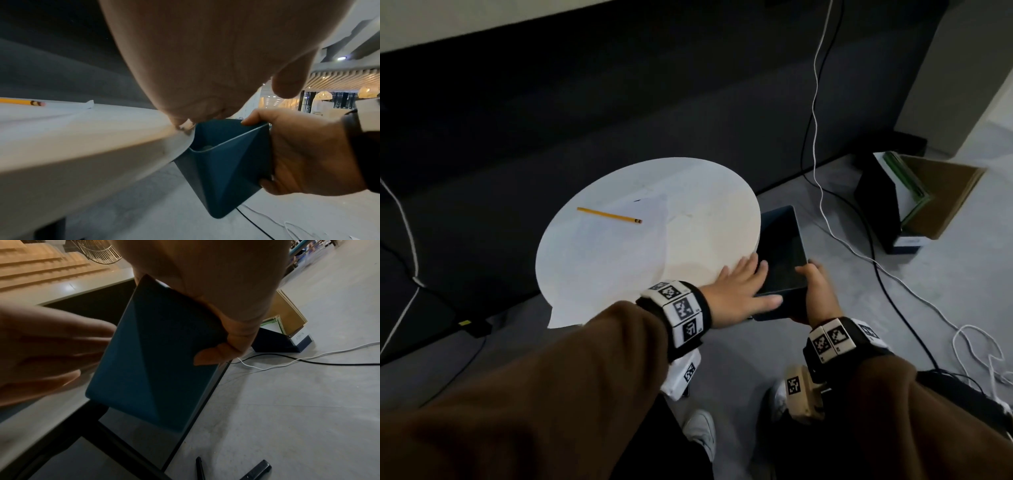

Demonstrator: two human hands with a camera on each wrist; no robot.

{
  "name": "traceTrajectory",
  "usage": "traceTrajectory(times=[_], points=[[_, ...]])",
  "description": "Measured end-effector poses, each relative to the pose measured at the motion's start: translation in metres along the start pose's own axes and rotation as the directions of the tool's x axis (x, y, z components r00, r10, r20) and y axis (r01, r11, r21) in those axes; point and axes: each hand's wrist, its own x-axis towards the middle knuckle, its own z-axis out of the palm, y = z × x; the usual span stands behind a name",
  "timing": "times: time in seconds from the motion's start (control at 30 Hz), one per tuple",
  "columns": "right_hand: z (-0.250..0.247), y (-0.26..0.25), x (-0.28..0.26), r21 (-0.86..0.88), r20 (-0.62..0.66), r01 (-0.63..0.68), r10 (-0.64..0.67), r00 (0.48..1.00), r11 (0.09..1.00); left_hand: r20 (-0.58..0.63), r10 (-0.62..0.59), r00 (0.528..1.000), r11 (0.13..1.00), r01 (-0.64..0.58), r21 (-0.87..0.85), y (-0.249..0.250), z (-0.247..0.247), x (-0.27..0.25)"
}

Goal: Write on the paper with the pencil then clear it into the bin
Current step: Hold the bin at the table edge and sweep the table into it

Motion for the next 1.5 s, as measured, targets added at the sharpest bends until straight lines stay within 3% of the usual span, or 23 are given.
traceTrajectory(times=[0.07, 0.17, 0.23, 0.3, 0.37, 0.43, 0.5, 0.57, 0.63, 0.7, 0.8, 0.9, 1.07, 1.23, 1.5], points=[[-0.002, 0.004, -0.002, -0.011, 0.005, -0.005, 0.005, 1.000, 1.000, -0.101, -0.065, 0.993, 0.997, 0.069, 0.042, -0.006, -0.005, 0.004], [-0.006, 0.007, -0.007, 0.004, -0.007, -0.017, 0.017, 1.000, 1.000, -0.214, -0.293, 0.932, 0.949, 0.312, 0.057, -0.026, -0.002, 0.004], [-0.008, 0.007, -0.011, 0.017, -0.008, -0.019, 0.019, 1.000, 1.000, -0.145, -0.233, 0.962, 0.965, 0.246, 0.085, -0.023, 0.004, 0.001], [-0.008, 0.006, -0.011, 0.030, 0.003, -0.019, 0.019, 1.000, 0.999, -0.046, -0.039, 0.998, 0.994, 0.043, 0.097, -0.008, 0.010, -0.002], [-0.008, 0.006, -0.010, 0.029, 0.009, -0.005, 0.005, 1.000, 1.000, -0.020, 0.082, 0.996, 0.997, -0.081, 0.016, 0.005, 0.011, -0.003], [-0.008, 0.008, -0.010, 0.011, -0.002, 0.019, -0.019, 1.000, 1.000, -0.100, 0.084, 0.991, 0.996, -0.087, -0.025, 0.008, 0.008, 0.000], [-0.010, 0.008, -0.014, -0.009, -0.008, 0.030, -0.030, 1.000, 0.999, -0.139, 0.013, 0.990, 1.000, -0.016, -0.020, 0.008, 0.003, 0.004], [-0.013, 0.007, -0.016, -0.016, -0.013, 0.036, -0.037, 0.999, 0.999, -0.063, -0.031, 0.998, 0.995, 0.037, 0.089, 0.007, 0.002, 0.006], [-0.016, 0.006, -0.016, -0.006, -0.022, 0.043, -0.044, 0.999, 0.999, 0.041, -0.024, 0.999, 0.977, 0.015, 0.212, 0.010, 0.002, 0.004], [-0.018, 0.004, -0.016, 0.007, -0.039, 0.049, -0.049, 0.998, 0.999, 0.070, 0.005, 0.998, 0.983, -0.018, 0.182, 0.012, -0.001, 0.000], [-0.022, 0.002, -0.021, -0.017, -0.095, 0.102, -0.103, 0.990, 0.995, -0.066, 0.034, 0.997, 0.996, -0.039, -0.080, 0.011, -0.012, -0.003], [-0.024, 0.001, -0.026, -0.078, -0.145, 0.201, -0.210, 0.967, 0.977, -0.258, 0.034, 0.966, 0.976, -0.087, -0.200, 0.005, -0.026, -0.003], [-0.030, -0.014, -0.033, -0.080, -0.166, 0.334, -0.343, 0.925, 0.939, -0.545, 0.027, 0.838, 0.968, -0.157, -0.194, -0.010, -0.051, -0.008], [-0.035, -0.046, -0.040, -0.035, -0.172, 0.453, -0.452, 0.875, 0.891, -0.627, -0.027, 0.779, 0.976, -0.116, -0.187, -0.029, -0.075, -0.014], [0.011, -0.116, -0.051, 0.026, 0.173, 0.476, -0.473, 0.864, 0.879, -0.659, -0.216, 0.721, 0.957, 0.024, -0.288, -0.079, -0.136, -0.039]])
